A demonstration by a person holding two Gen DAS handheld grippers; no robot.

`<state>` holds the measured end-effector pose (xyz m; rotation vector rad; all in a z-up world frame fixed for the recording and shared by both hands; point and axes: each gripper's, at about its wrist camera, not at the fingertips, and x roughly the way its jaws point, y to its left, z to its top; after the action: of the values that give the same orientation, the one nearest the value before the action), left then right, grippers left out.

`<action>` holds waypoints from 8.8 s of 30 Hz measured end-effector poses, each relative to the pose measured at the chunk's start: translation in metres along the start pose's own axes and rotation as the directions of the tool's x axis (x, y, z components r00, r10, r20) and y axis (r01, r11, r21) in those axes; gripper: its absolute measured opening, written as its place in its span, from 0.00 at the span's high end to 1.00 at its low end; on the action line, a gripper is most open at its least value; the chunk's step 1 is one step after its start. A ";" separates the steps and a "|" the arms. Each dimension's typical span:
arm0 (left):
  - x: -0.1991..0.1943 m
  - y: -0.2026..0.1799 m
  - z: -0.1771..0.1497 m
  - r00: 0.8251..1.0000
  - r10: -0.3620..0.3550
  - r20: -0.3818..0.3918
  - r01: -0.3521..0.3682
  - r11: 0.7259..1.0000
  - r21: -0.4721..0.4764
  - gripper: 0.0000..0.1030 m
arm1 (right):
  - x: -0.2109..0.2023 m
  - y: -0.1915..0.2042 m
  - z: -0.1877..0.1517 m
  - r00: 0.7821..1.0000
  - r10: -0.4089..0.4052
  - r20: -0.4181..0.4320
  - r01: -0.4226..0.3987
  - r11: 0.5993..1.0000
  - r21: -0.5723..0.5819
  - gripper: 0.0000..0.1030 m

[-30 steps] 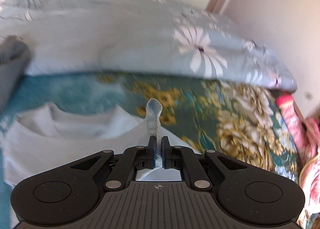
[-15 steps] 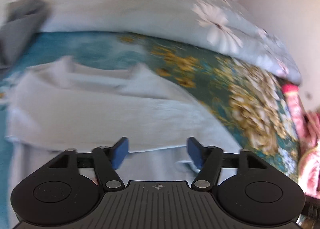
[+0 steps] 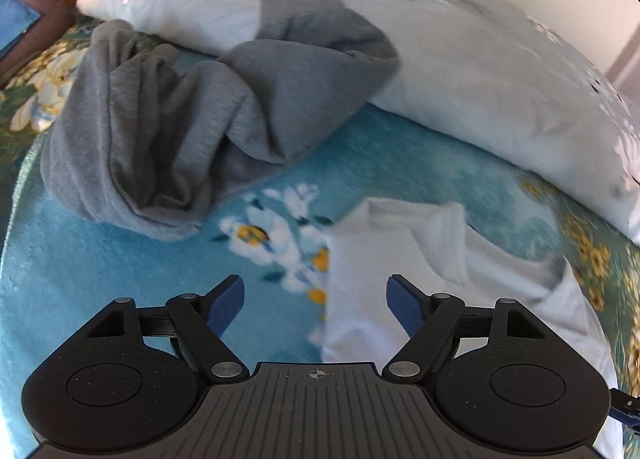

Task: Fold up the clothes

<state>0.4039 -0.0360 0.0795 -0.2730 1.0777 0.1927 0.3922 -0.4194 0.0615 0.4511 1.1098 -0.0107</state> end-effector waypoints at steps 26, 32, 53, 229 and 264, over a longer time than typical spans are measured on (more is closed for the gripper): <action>0.094 -0.035 0.051 0.972 0.232 -0.043 -0.205 0.922 0.329 0.19 | 0.022 0.013 0.003 0.997 -0.050 -0.055 0.050 0.999 -0.013 0.84; 0.071 -0.033 0.052 0.993 0.121 0.012 -0.118 0.937 0.328 0.13 | 0.010 0.012 0.006 0.997 -0.072 -0.024 0.072 0.997 -0.006 0.83; -0.053 0.048 -0.035 0.981 -0.153 -0.116 0.102 0.926 -0.364 0.06 | -0.146 -0.191 -0.172 0.853 -0.515 0.080 0.285 0.590 0.755 0.78; -0.102 0.091 -0.146 0.884 -0.313 -0.347 0.371 0.922 0.112 0.96 | -0.123 -0.024 -0.190 0.989 0.105 -0.105 -0.096 0.992 0.086 0.97; -0.128 0.126 -0.192 0.826 -0.325 -0.460 0.368 0.930 0.003 0.97 | -0.137 -0.037 -0.226 0.979 0.063 -0.196 -0.039 0.992 0.123 0.96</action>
<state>0.1472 0.0214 0.0921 -0.4407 1.4741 -0.2653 0.1269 -0.4023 0.0849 0.5971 1.2989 0.0141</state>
